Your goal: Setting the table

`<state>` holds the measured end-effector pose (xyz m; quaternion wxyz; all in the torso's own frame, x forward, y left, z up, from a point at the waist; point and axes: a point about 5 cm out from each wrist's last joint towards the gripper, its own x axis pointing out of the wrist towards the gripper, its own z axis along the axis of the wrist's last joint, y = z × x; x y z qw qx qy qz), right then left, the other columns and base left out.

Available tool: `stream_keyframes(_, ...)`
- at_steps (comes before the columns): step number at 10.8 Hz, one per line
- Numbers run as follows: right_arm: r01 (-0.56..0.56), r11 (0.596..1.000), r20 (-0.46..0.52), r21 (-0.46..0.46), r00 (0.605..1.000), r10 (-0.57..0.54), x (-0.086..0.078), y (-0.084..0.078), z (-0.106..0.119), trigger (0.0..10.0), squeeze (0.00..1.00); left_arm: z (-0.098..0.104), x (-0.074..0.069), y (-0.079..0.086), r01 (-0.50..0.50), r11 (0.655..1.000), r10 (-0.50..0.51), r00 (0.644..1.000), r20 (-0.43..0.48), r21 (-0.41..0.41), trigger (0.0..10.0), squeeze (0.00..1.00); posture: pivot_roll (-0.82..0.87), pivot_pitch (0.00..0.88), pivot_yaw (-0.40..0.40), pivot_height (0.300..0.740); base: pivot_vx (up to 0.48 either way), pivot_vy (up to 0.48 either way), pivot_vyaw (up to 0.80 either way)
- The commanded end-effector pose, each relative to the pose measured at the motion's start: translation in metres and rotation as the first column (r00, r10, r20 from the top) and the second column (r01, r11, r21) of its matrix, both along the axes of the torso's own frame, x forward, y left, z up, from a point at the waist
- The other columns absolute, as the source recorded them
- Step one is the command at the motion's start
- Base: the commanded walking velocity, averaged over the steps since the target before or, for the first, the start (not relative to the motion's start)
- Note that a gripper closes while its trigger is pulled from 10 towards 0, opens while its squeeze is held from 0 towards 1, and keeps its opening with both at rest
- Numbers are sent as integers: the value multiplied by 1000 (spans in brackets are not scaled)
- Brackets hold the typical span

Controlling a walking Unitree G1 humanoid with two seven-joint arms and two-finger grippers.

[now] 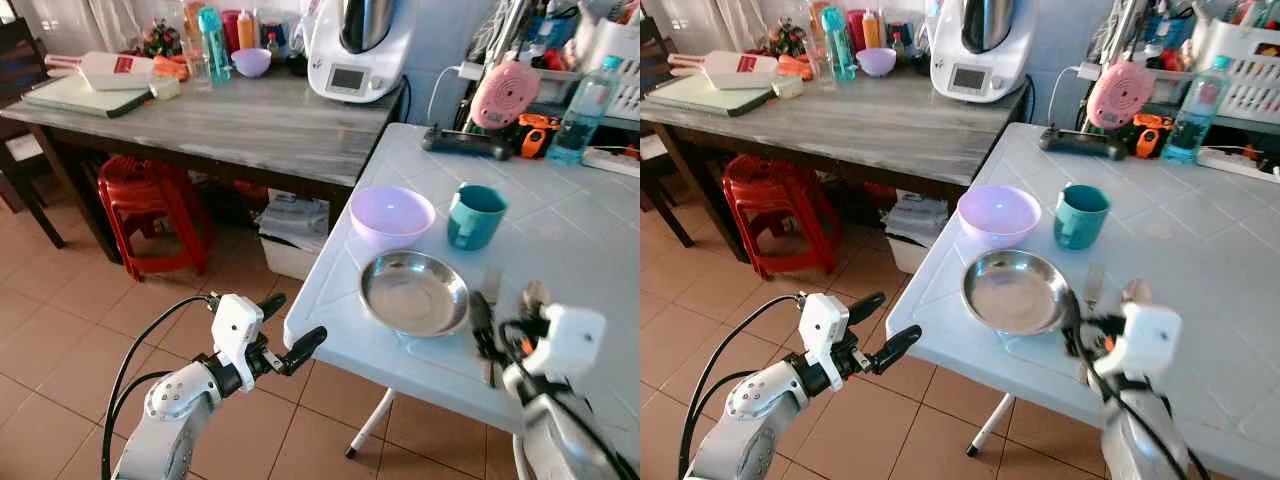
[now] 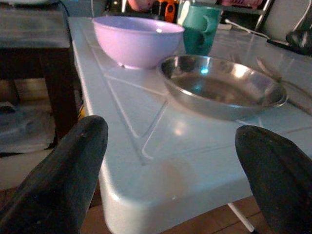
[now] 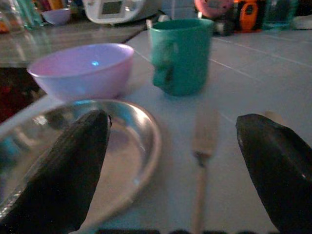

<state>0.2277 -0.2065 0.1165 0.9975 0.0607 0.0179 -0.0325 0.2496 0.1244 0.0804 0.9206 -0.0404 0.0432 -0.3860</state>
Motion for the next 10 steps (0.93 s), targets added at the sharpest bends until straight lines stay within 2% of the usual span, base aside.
stream_keyframes(1, -13, 1000, -7, 20, 1000, 13, 3, -1, 2, 10000, 0, 0, 1, 2, 4, 1000, -4, 1000, 11, 23, 10000, 0, -55, 0, 13, 740, 0, 0, 0)
stream_keyframes(3, -25, 999, -52, 46, 998, 27, 7, -4, -5, 10000, 0, 0, 1, 1, 10, 1000, -10, 1000, 17, 27, 10000, 0, -48, 0, 12, 740, 0, 0, 0)
stream_keyframes(6, -28, 998, -68, 48, 997, 31, 3, -3, -8, 10000, 0, -1, 0, 2, 5, 1000, -6, 1000, 20, 28, 10000, 0, -46, 0, 13, 740, 0, 0, 0)
stream_keyframes(8, 13, 1000, -73, 27, 997, -11, 3, -6, -8, 10000, 0, 0, 0, 2, 5, 1000, -6, 1000, 22, 25, 10000, 0, -47, 1, 17, 740, 0, 0, 0)
stream_keyframes(9, 22, 999, -83, -49, 996, -26, 6, -6, -10, 10000, 0, 0, 1, 1, 5, 1000, -5, 1000, 27, 25, 10000, 0, -47, 1, 17, 740, 0, 0, 0)
stream_keyframes(10, -26, 997, -74, 73, 997, 31, 8, -2, -14, 10000, 0, 0, 1, 1, 3, 1000, -3, 1000, 30, 25, 10000, 0, -44, 1, 17, 740, 0, 0, 0)
